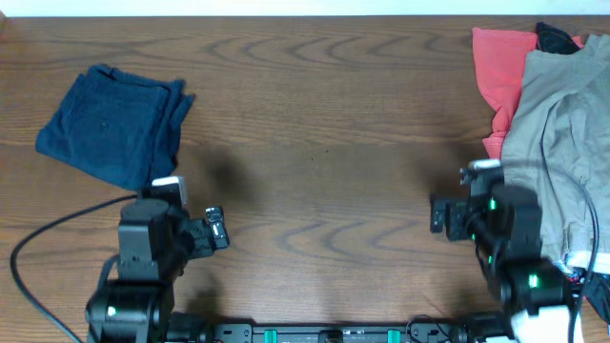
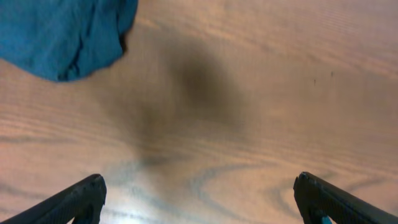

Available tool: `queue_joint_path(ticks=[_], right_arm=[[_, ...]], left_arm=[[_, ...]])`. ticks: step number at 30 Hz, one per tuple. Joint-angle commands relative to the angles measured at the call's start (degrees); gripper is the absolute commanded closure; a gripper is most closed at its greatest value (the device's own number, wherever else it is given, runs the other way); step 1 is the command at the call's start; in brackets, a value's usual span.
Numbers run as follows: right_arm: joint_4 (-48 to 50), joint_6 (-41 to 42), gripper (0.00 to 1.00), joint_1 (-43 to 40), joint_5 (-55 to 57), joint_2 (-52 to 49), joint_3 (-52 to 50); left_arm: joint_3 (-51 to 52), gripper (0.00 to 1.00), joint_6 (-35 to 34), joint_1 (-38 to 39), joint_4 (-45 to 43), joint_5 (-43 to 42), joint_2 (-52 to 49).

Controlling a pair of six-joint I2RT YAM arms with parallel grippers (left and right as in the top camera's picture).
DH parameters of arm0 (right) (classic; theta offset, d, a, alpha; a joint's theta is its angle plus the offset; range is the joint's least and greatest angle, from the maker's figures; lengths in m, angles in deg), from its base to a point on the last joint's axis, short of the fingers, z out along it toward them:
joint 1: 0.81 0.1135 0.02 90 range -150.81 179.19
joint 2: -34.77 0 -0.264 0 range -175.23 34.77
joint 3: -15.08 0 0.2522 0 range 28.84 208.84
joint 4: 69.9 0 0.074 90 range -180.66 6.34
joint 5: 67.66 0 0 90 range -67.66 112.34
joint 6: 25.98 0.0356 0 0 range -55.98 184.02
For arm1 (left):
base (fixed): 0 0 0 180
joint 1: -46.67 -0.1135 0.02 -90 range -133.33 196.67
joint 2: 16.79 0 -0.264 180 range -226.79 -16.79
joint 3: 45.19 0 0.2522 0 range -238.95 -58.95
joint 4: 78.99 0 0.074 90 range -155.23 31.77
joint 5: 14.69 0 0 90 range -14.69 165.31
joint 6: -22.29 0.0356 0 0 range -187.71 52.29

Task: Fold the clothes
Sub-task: 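Reach the right gripper to the khaki shorts on the right pile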

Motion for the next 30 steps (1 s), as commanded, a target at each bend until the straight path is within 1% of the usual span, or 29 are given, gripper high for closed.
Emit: queue_joint_path(ticks=[1,5,7,9,10,11,13,15,17,19,22,26,30], right_arm=[[-2.2,0.8,0.01,-2.1,-0.3,-8.4,7.0],[-0.7,0.8,0.01,-2.2,0.4,-15.1,9.7],[0.9,0.9,0.01,-2.4,3.7,-17.4,9.6],[1.7,2.8,0.09,-3.0,11.3,-20.1,9.6],[1.9,5.5,0.11,-3.6,16.8,-21.9,9.6],[1.8,7.4,0.14,-4.1,19.7,-23.1,9.6],[1.4,12.0,0.25,-5.7,24.2,-26.4,9.6],[1.4,14.5,0.29,-7.4,25.6,-29.6,9.5],[2.1,15.3,0.34,-9.0,26.0,-32.8,9.5],[3.0,15.3,0.41,-10.9,26.0,-36.3,9.5],[3.7,15.3,0.44,-13.0,25.9,-40.4,9.5],[3.7,15.3,0.59,-14.6,26.0,-44.3,9.5],[4.2,15.3,0.63,-15.8,26.2,-45.6,9.5]], left_arm=[[-2.4,0.02,-0.5,-0.2,1.9,-1.4,-3.1],[-2.4,0.02,-0.5,-0.2,3.1,-1.5,-6.0],[-2.4,0.02,-0.6,-0.2,3.1,-1.5,-7.0],[-2.4,0.02,-0.6,-0.2,3.1,-1.5,-7.8],[-2.4,0.02,-0.6,-0.2,3.2,-1.5,-8.1],[-2.4,0.02,-0.6,-0.2,3.2,-1.5,-8.3],[-2.4,0.02,-0.6,-0.2,3.3,-1.5,-8.6],[-2.4,0.02,-0.6,-0.2,3.3,-1.5,-8.7],[-2.4,0.02,-0.6,-0.2,3.3,-1.5,-8.7],[-2.4,0.02,-0.6,-0.2,3.3,-1.5,-8.7],[-2.4,0.02,-0.6,-0.2,3.3,-1.5,-8.7],[-2.4,0.02,-0.6,-0.2,3.3,-1.5,-8.8],[-2.4,0.02,-0.6,-0.2,3.3,-1.5,-8.9]])
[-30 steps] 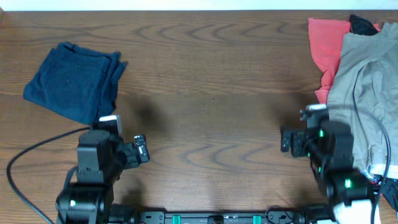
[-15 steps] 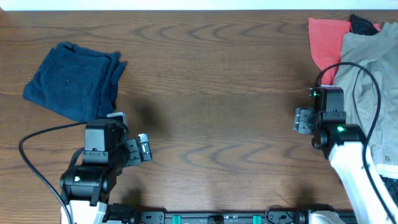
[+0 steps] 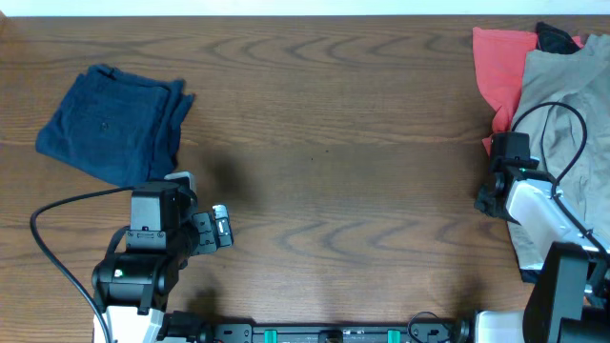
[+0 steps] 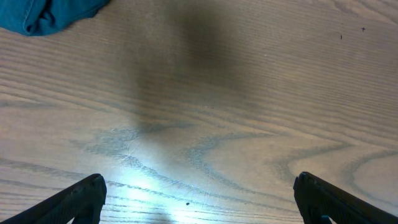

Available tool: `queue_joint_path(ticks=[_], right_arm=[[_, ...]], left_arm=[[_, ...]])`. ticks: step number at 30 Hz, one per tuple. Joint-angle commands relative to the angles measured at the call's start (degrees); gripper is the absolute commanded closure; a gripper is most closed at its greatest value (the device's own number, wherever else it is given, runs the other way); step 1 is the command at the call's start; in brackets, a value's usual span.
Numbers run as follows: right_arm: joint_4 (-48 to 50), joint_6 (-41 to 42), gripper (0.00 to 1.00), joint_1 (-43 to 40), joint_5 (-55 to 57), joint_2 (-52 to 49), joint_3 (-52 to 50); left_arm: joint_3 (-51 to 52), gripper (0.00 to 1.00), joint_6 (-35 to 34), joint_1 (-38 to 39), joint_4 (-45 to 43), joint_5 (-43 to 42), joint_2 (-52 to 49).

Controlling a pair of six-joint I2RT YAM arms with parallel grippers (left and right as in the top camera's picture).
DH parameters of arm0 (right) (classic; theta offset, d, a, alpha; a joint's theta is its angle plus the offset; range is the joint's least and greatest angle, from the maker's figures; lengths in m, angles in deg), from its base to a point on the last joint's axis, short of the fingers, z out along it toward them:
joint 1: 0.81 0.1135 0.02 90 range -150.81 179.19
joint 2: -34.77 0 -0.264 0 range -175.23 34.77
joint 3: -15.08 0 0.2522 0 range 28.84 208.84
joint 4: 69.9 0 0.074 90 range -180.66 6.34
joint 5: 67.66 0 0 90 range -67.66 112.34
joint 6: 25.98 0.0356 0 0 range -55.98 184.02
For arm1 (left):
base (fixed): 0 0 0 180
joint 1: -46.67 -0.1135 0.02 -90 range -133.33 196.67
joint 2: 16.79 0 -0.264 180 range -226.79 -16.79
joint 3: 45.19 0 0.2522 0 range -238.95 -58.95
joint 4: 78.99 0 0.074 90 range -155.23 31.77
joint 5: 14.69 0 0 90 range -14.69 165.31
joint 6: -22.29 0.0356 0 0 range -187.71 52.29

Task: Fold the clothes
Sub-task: 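Reach the right gripper to the khaki shorts on the right pile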

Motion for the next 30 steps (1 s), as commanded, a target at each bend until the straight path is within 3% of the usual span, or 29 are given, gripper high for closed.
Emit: queue_joint_path(ticks=[1,15,20,22,30], right_arm=[[0.5,1.0,0.63,-1.7,1.7,-0.7,0.7],[1.1,2.8,0.66,-3.5,-0.2,-1.3,0.2],[1.5,2.8,0.81,-3.5,-0.1,-1.3,-0.2],[1.6,2.8,0.99,-3.5,-0.1,-1.3,-0.4],[0.9,2.8,0.99,-3.5,-5.2,-0.6,1.2]], left_arm=[[-1.1,0.02,-0.6,-0.2,0.1,-0.2,-0.2],[-1.1,0.02,-0.6,-0.2,0.1,-0.2,-0.2],[-1.1,0.02,-0.6,-0.2,0.1,-0.2,-0.2],[-1.1,0.02,-0.6,-0.2,0.1,-0.2,-0.2],[-1.1,0.02,-0.6,-0.2,0.1,-0.2,-0.2]])
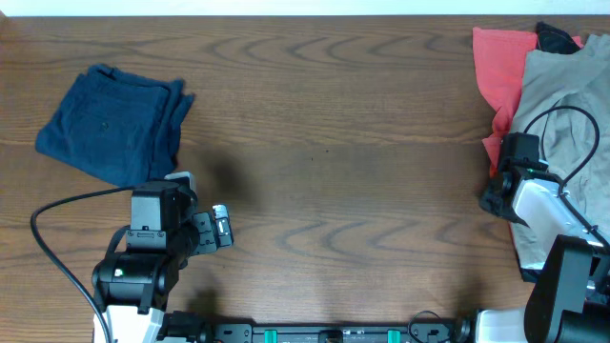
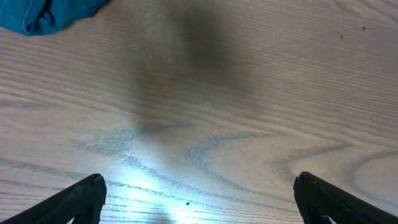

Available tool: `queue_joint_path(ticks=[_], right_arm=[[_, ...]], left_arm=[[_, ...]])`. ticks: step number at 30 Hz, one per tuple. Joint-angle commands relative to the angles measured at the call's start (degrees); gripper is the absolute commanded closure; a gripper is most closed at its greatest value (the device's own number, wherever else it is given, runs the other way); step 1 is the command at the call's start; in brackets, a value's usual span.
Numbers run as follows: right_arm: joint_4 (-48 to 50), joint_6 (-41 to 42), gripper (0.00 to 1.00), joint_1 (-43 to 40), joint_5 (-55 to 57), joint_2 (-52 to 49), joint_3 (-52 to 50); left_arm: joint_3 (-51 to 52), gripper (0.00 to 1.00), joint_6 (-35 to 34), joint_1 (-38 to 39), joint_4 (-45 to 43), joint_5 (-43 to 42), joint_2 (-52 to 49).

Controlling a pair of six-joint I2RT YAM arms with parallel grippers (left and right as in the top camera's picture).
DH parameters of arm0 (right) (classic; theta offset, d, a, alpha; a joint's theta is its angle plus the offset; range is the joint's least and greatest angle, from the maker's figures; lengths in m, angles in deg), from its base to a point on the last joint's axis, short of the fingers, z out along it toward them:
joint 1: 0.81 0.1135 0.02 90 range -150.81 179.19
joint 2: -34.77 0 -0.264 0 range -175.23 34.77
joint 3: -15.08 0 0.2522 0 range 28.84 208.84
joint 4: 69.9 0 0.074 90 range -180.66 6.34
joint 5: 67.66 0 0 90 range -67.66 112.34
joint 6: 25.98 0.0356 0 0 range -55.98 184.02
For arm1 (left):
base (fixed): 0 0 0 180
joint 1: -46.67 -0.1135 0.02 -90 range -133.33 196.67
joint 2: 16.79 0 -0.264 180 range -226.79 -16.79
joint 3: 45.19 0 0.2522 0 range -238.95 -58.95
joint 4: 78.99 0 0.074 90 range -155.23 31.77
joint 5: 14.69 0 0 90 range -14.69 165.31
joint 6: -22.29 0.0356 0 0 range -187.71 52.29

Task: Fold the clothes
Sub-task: 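Reach the right gripper to the khaki shorts on the right pile, then grasp the khaki shorts with the right gripper and drag them leftward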

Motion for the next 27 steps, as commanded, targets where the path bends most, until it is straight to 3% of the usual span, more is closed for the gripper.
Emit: queue_joint_path(ticks=[1,10,16,19,23,25,27], right_arm=[[-2.0,0.5,0.99,-0.7,-4.0,1.1,2.4],[-15.1,-3.8,0.99,-0.9,-14.9,12.3,17.5],[-16.4,-9.5,0.99,-0.8,-25.8,17.0,18.8],[-16.3,-17.8,0.99,-0.8,-46.4,17.8,18.8],[-16.3,-36.6,0.99,1.1,-89.5,18.5,18.8],[-15.5,-39.9,0.99,3.0,-98.7,18.5,18.8],[-14.8,-39.8,0.99,5.0,-97.7,18.5,18.8]], left_arm=[[-1.1,0.02,-0.5,-0.2,0.1,-0.2,0.0],[-1.1,0.02,-0.6,-0.2,0.1,-0.2,0.0],[-1.1,0.02,-0.6,-0.2,0.1,-0.2,0.0],[-1.1,0.02,-0.6,-0.2,0.1,-0.2,0.0],[-1.1,0.02,-0.6,-0.2,0.1,-0.2,0.0],[-1.1,0.02,-0.6,-0.2,0.1,-0.2,0.0],[-1.1,0.02,-0.6,-0.2,0.1,-0.2,0.0]])
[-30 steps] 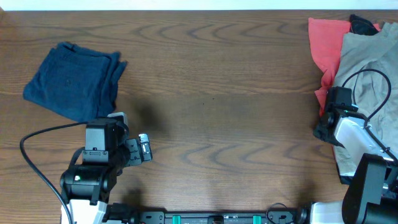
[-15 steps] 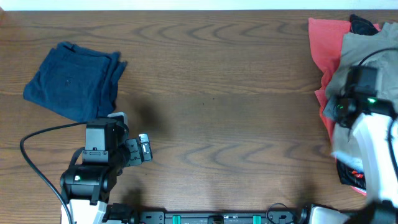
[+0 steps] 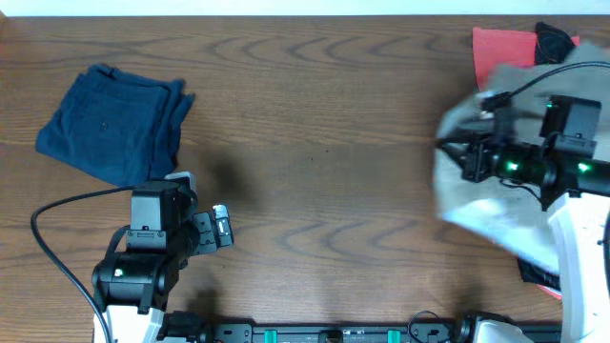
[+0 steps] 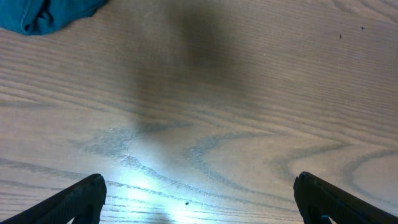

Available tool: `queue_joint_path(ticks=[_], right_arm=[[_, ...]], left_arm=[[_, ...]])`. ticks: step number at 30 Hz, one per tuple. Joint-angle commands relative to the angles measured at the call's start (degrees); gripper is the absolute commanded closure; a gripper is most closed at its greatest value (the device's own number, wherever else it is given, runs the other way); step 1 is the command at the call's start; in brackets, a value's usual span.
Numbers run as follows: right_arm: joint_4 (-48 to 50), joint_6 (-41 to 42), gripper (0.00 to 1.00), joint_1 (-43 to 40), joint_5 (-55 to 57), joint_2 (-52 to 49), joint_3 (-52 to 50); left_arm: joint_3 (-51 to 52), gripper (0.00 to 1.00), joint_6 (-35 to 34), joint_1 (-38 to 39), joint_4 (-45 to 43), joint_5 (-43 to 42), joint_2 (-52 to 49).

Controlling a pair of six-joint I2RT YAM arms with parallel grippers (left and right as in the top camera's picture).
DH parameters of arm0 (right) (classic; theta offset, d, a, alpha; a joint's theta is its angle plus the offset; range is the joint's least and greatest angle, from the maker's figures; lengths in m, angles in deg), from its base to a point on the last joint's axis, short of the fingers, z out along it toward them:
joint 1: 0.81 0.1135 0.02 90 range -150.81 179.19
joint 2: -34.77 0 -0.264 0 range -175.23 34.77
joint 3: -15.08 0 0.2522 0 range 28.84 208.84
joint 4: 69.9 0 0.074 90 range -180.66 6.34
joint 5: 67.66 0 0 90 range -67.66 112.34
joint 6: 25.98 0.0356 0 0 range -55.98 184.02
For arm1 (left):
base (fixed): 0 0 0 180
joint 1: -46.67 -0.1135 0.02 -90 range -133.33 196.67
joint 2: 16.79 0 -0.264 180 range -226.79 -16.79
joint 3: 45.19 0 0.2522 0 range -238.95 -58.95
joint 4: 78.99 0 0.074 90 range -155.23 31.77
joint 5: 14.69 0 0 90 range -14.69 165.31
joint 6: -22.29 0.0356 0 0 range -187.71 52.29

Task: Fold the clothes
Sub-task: 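Grasp the khaki shorts with the right gripper and drag them leftward, then reach the left gripper to the shorts' waistband edge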

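Note:
A folded blue garment lies at the far left; its corner shows at the top of the left wrist view. My left gripper hangs open over bare wood, nothing between its fingers. At the right, my right gripper reaches leftward, shut on a grey garment. The garment is blurred with motion and spread toward the table's middle. A red garment lies behind it at the far right corner. The right fingers themselves are hidden in the cloth.
A black item rests on the red garment. A black cable loops left of the left arm. The brown wooden table lies between the blue garment and the right-hand pile.
My right gripper was at the grey garment's left edge near the right side. It now stands further left and back, and the grey garment has come leftward with it. The left arm is unchanged.
At first my right gripper stood on bare wood left of the pile, and the left gripper was nearer the blue garment. Then the right gripper sat at the grey garment's left edge and stayed there. Now the grey garment is drawn out from the pile.

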Motion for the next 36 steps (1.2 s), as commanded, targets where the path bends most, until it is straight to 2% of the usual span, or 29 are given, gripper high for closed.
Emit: queue_joint_path(ticks=[1,6,7,8,9,10,11,16,18,20,23,29,36], right_arm=[[0.3,-9.1,0.99,4.5,-20.5,1.1,0.3],[0.2,-7.6,0.96,11.9,-8.5,0.8,0.3],[0.3,-7.6,0.77,13.8,-5.6,0.8,0.3],[0.5,-7.6,0.63,14.8,-3.7,0.8,0.3],[0.7,-7.6,0.39,15.8,-1.3,0.8,0.3],[0.9,-7.2,0.23,16.5,1.3,0.8,0.3],[1.1,-5.8,0.01,17.1,4.6,0.8,0.3],[1.0,9.0,0.01,16.7,28.9,0.8,0.3],[-0.8,16.4,0.01,15.7,39.8,0.8,0.3],[-2.8,20.6,0.01,14.4,45.6,0.8,0.3],[-5.0,21.7,0.01,12.3,47.0,0.8,0.3],[-9.2,21.6,0.01,8.7,47.1,0.8,0.3],[-11.6,21.6,0.01,5.8,47.1,0.8,0.3]], left_arm=[[-1.1,0.02,-0.6,-0.2,0.1,0.0,0.0],[-1.1,0.02,-0.6,-0.2,-0.3,0.0,0.0],[-1.1,0.02,-0.6,-0.2,-0.3,0.0,0.0],[-1.1,0.02,-0.6,-0.2,-0.4,0.0,0.0],[-1.1,0.02,-0.6,-0.2,-0.5,0.0,0.0],[-1.1,0.02,-0.6,-0.2,-0.5,0.0,0.0],[-1.1,0.02,-0.6,-0.2,-0.7,0.0,0.0],[-1.1,0.03,-1.1,-0.2,-1.3,0.0,0.0],[-1.1,0.02,-4.2,-0.2,-1.6,0.0,0.0],[-1.1,0.02,-9.1,-0.2,-2.1,0.0,0.0],[-1.0,0.02,-16.8,-0.2,-3.1,-1.0,-0.1],[-0.3,0.02,-17.0,-0.2,-7.2,-15.5,-3.1],[-0.2,0.02,-17.0,4.7,-7.5,-19.7,-13.4]])
